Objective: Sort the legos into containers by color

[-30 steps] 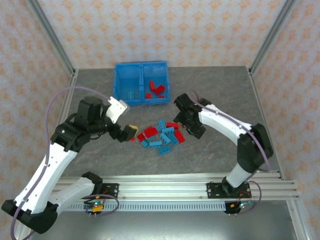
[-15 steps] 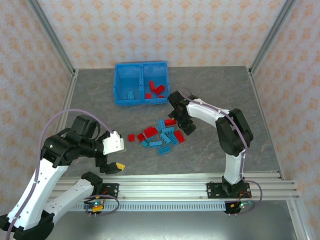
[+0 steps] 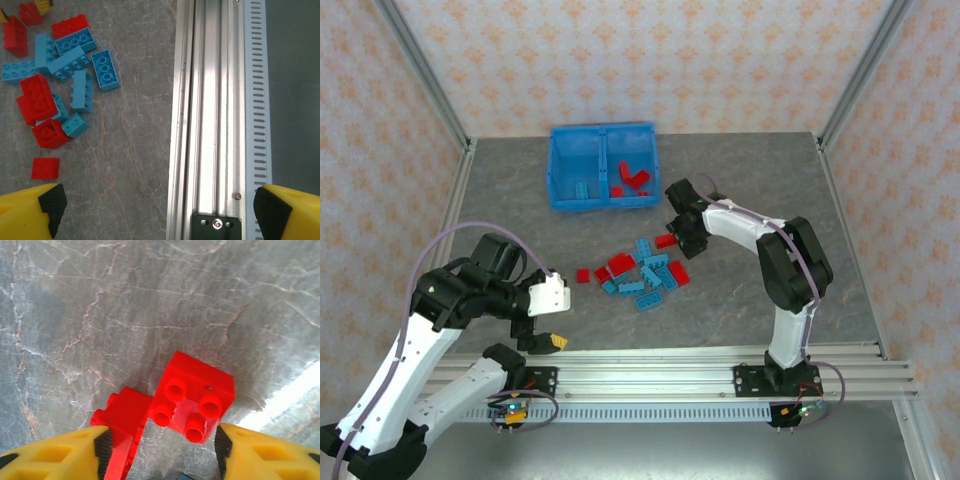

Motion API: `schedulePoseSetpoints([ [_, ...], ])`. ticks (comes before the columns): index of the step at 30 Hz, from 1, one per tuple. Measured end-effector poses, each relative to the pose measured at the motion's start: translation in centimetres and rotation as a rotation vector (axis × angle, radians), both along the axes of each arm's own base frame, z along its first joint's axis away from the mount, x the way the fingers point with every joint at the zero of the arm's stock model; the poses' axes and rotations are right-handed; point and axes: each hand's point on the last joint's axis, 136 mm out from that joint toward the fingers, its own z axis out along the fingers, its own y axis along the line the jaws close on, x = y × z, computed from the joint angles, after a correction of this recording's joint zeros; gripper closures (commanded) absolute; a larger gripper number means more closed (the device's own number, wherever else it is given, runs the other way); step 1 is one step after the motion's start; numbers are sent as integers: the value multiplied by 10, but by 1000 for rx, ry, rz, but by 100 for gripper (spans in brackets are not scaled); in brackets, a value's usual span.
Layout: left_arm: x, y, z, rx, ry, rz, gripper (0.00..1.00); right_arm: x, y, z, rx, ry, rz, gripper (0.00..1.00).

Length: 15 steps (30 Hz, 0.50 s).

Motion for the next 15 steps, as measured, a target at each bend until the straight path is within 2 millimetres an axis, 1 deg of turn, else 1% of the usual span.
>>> schedulePoseSetpoints([
  [6,0,0,-1,-3,-5,1,0,1,1,1,2,-14,16,44],
  [10,1,0,-4,-3,-5,1,0,1,-2,6,-35,-14,74,30],
  [11,1,0,-5,-3,-6,1,0,1,-3,9,-46,-17,89,28],
  [14,3,-1,-4,-7,-16,1,0,6,-6,25,-65,-60,114,26],
  [15,4,-2,-3,-9,-19,1,0,7,-8,35,-65,-83,113,22],
])
